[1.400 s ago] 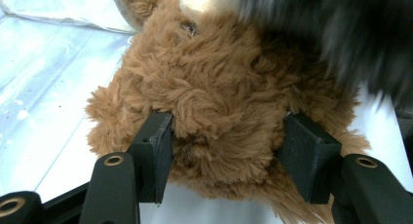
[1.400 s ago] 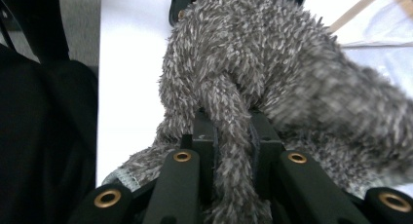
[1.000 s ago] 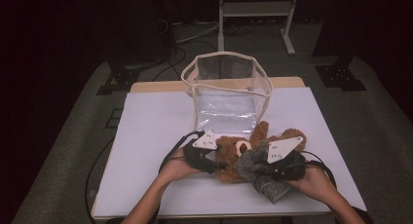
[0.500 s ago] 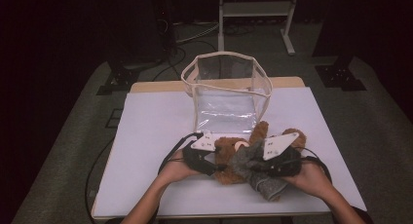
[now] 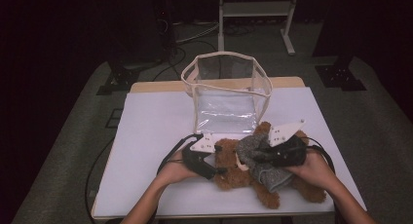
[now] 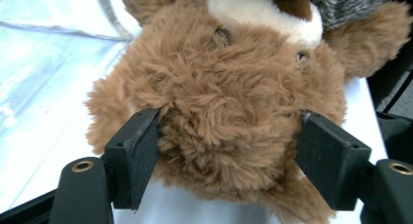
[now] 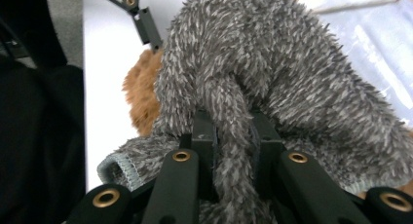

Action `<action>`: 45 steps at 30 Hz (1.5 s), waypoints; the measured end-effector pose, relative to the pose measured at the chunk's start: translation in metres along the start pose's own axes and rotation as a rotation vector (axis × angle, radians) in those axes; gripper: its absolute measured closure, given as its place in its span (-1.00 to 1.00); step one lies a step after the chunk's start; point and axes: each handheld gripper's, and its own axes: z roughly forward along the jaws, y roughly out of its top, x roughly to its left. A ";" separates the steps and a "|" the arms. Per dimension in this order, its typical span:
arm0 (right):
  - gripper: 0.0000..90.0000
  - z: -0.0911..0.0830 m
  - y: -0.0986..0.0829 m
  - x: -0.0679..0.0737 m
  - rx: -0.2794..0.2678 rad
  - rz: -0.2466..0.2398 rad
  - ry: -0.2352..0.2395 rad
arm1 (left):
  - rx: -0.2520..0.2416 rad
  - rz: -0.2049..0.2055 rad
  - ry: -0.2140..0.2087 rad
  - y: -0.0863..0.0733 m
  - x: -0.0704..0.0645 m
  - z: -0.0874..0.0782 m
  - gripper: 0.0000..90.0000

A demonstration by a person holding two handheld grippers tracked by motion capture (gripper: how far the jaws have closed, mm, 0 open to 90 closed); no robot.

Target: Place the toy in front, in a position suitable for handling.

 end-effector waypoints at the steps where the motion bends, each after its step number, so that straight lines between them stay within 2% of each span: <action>1: 0.69 -0.001 -0.002 0.001 0.002 -0.001 0.003 | 0.001 0.015 0.004 0.001 -0.002 0.001 -0.34; 3: 0.69 -0.004 0.000 0.004 0.010 -0.007 0.004 | 0.012 0.041 0.007 0.003 -0.005 0.003 -0.24; 6: 0.69 -0.005 0.018 0.005 -0.007 -0.038 -0.005 | 0.020 0.059 0.006 0.004 -0.007 0.004 -0.19; 9: 0.69 0.003 0.039 -0.002 -0.017 -0.069 0.005 | 0.028 0.069 0.005 0.004 -0.009 0.004 -0.19; 11: 0.69 0.013 0.047 -0.009 0.005 -0.072 0.023 | 0.034 0.074 0.005 0.002 -0.009 0.004 -0.19; 13: 0.69 0.018 0.045 -0.014 0.011 -0.057 0.047 | 0.026 0.070 0.004 0.000 -0.008 0.003 -0.19; 15: 0.69 0.016 0.035 -0.018 0.006 -0.020 0.064 | 0.027 0.065 0.006 0.000 -0.008 0.002 -0.21; 18: 0.69 0.009 0.017 -0.021 0.032 0.011 0.043 | 0.018 0.048 0.015 0.002 -0.006 -0.001 -0.27; 20: 0.69 0.004 0.006 -0.022 0.018 0.049 0.067 | 0.011 0.054 0.011 0.003 -0.008 -0.001 -0.27; 22: 0.69 0.000 0.006 -0.020 0.019 0.046 0.070 | 0.021 0.068 0.011 0.004 -0.010 0.001 -0.20; 27: 0.69 -0.001 0.034 -0.019 -0.011 -0.021 0.040 | 0.038 0.064 0.008 0.007 -0.009 0.001 -0.18; 30: 0.69 0.014 0.055 -0.026 -0.001 -0.040 0.059 | 0.038 0.075 0.011 0.006 -0.010 0.001 -0.18; 32: 0.69 0.025 0.060 -0.033 0.017 -0.026 0.079 | 0.045 0.091 0.011 0.006 -0.011 0.000 -0.18; 34: 0.69 0.036 0.058 -0.038 0.050 -0.016 0.103 | 0.043 0.092 0.013 0.004 -0.011 0.000 -0.18; 36: 0.69 0.040 0.048 -0.042 0.063 0.008 0.113 | 0.040 0.096 0.012 0.003 -0.010 -0.001 -0.18; 38: 0.70 0.034 0.040 -0.044 0.064 0.027 0.107 | 0.043 0.086 0.006 0.003 -0.010 -0.003 -0.19; 39: 0.69 0.028 0.033 -0.045 0.084 0.036 0.091 | 0.040 0.079 0.006 0.003 -0.009 -0.003 -0.19; 42: 0.70 0.016 0.020 -0.049 0.091 0.065 0.090 | 0.037 0.089 0.002 0.005 -0.009 -0.003 -0.16; 45: 0.70 0.012 0.024 -0.048 0.081 0.065 0.088 | 0.044 0.096 0.002 0.006 -0.010 0.000 -0.14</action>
